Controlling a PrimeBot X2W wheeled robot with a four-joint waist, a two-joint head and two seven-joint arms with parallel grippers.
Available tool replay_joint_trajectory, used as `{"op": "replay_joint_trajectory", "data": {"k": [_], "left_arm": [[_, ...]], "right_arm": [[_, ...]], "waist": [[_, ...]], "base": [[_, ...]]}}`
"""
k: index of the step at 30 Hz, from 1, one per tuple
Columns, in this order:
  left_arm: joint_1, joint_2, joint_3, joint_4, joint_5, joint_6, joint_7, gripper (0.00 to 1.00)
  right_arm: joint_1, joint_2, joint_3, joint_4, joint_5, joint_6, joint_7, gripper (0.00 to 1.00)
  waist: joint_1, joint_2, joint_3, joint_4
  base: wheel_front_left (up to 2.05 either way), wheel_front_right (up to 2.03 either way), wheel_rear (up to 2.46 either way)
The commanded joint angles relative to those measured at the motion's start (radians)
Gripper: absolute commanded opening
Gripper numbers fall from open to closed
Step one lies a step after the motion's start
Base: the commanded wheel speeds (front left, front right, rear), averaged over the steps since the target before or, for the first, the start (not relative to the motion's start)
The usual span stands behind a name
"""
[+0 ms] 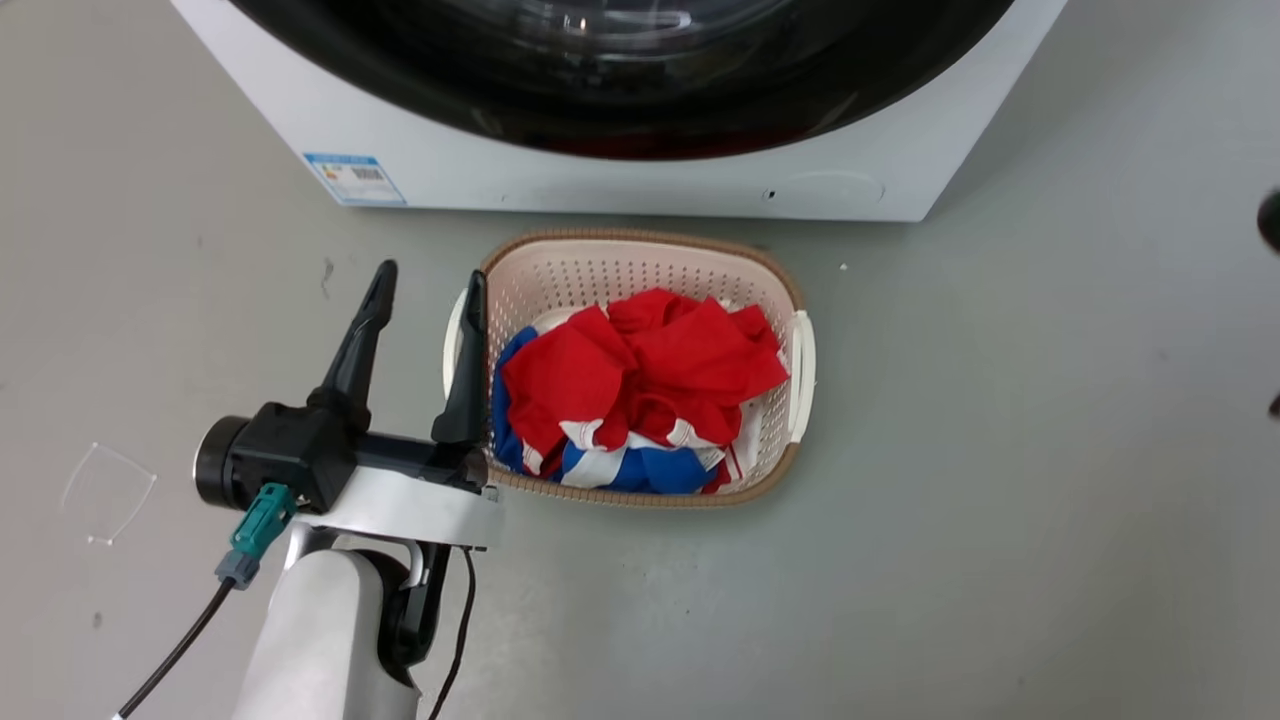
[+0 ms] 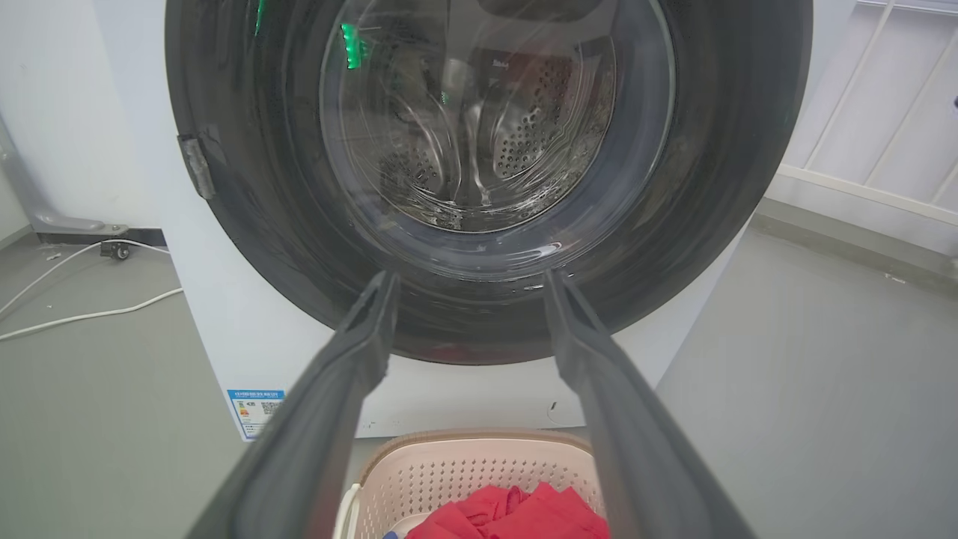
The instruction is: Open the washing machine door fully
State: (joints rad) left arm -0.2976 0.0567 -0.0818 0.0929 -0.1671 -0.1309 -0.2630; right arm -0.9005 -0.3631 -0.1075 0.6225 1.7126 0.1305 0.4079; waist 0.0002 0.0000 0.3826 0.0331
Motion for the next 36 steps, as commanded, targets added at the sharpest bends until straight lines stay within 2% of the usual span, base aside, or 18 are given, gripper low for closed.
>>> {"op": "replay_joint_trajectory", "data": {"k": [1,6,12,22,29,36], "left_arm": [[-0.013,0.001,0.0,-0.003,-0.001,0.001,-0.003,1.0],[-0.037,0.0,-0.015,-0.019,-0.005,0.001,-0.003,1.0],[-0.069,0.001,-0.028,-0.042,-0.011,0.001,-0.003,1.0],[-0.1,0.004,-0.034,-0.059,-0.007,0.001,-0.003,1.0],[-0.114,0.004,-0.037,-0.055,-0.008,0.001,-0.003,1.0],[-0.103,0.004,-0.041,-0.04,-0.009,0.0,-0.003,1.0]], "right_arm": [[-0.016,-0.003,0.007,0.006,0.001,0.0,0.005,0.0],[-0.176,-0.019,0.101,0.111,-0.037,0.0,0.042,0.0],[-0.348,-0.002,0.188,0.238,-0.082,0.0,0.077,0.0],[-0.537,0.042,0.259,0.381,-0.142,0.0,0.085,0.0],[-0.575,0.059,0.278,0.391,-0.139,0.001,0.148,0.0],[-0.489,0.033,0.281,0.337,-0.121,0.002,0.239,0.0]], "waist": [[-0.0002,0.0,0.015,0.008],[-0.0002,0.0,0.054,0.021],[-0.0002,0.0,0.109,0.037],[-0.0002,0.0,0.178,0.043],[-0.0002,0.0,0.19,0.042],[-0.0002,0.0,0.155,0.035]], "base": [[0.0,0.0,0.0],[0.0,0.0,0.0],[0.0,0.0,0.0],[0.0,0.0,0.0],[0.0,0.0,0.0],[0.0,0.0,0.0]]}}
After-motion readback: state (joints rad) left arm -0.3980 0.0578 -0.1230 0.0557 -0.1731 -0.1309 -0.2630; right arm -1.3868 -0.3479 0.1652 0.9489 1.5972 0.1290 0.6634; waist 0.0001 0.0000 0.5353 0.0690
